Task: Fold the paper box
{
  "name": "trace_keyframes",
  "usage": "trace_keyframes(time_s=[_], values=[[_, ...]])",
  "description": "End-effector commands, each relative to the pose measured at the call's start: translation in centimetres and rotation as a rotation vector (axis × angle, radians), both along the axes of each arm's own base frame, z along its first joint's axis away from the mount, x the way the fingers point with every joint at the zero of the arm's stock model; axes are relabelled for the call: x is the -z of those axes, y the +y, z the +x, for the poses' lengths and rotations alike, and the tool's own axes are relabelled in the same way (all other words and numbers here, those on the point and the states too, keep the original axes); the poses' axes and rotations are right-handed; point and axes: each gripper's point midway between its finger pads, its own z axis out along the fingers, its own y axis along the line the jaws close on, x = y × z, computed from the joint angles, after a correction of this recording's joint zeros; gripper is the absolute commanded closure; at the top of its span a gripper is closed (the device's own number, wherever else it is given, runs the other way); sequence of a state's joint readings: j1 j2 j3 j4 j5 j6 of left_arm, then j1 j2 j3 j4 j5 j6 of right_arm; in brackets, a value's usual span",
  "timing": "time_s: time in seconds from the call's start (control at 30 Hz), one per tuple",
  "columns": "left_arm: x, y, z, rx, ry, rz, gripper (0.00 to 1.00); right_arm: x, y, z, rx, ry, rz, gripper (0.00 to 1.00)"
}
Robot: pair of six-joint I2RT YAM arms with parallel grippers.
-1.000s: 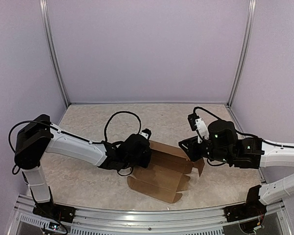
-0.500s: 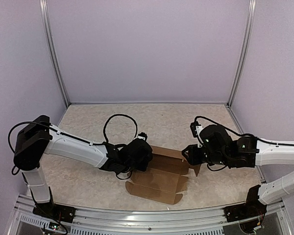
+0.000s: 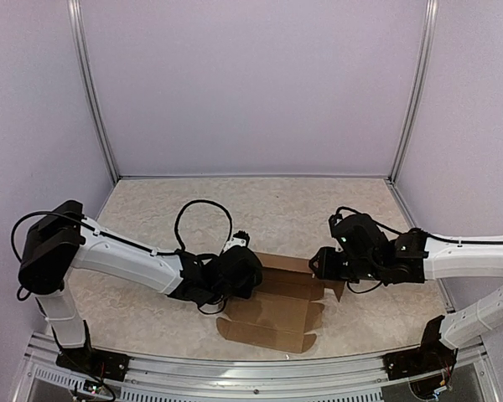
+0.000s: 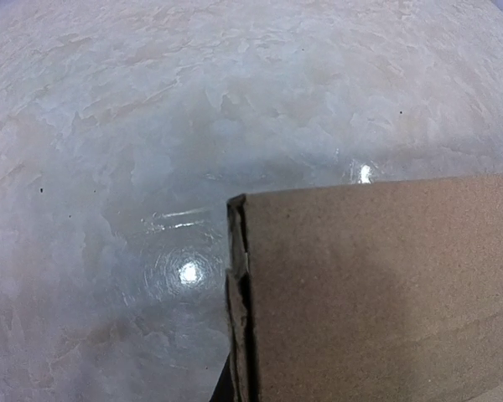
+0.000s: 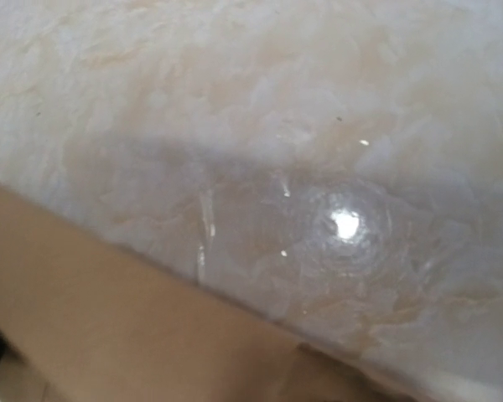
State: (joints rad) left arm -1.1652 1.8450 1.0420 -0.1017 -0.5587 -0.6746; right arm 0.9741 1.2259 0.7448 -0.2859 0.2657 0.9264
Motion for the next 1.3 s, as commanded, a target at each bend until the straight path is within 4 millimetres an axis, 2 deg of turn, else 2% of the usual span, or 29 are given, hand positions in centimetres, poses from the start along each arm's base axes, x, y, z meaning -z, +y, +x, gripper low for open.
trace_keyframes(time_s=[0.0, 0.17, 0.37, 0.6, 0.87, 0.93, 1.1, 1.27], values=[[-1.5, 0.6, -0.4, -0.036, -0.032, -0.026, 1.00, 0.4, -0.1, 0.7, 0.070, 0.032, 0.045, 0.66], [-1.6, 0.5, -0.8, -0.043, -0.033, -0.035, 1.00, 0.7, 0.0, 0.7, 0.093, 0.036, 0.090, 0.63], [-1.7, -0.3, -1.0, -0.034, -0.025, -0.055, 1.00, 0.1, 0.9, 0.8, 0.102, 0.032, 0.191, 0.63], [-2.0, -0.5, -1.2, -0.032, -0.014, -0.077, 1.00, -1.8, 1.1, 1.0, 0.118, -0.001, 0.287, 0.79], [-3.6, -0.6, -1.1, -0.040, -0.030, -0.120, 1.00, -3.2, 0.9, 0.9, 0.117, -0.023, 0.324, 0.91], [-4.1, -0.5, -1.0, -0.044, -0.037, -0.126, 1.00, -3.6, 0.7, 0.9, 0.120, -0.032, 0.325, 0.88], [-5.2, 0.0, -0.7, -0.064, -0.063, -0.140, 1.00, -5.1, -0.3, 0.8, 0.125, -0.067, 0.299, 0.68], [-5.3, 1.7, 0.3, -0.110, -0.073, -0.140, 1.00, -7.9, -1.6, 0.3, 0.104, -0.125, 0.281, 0.60]])
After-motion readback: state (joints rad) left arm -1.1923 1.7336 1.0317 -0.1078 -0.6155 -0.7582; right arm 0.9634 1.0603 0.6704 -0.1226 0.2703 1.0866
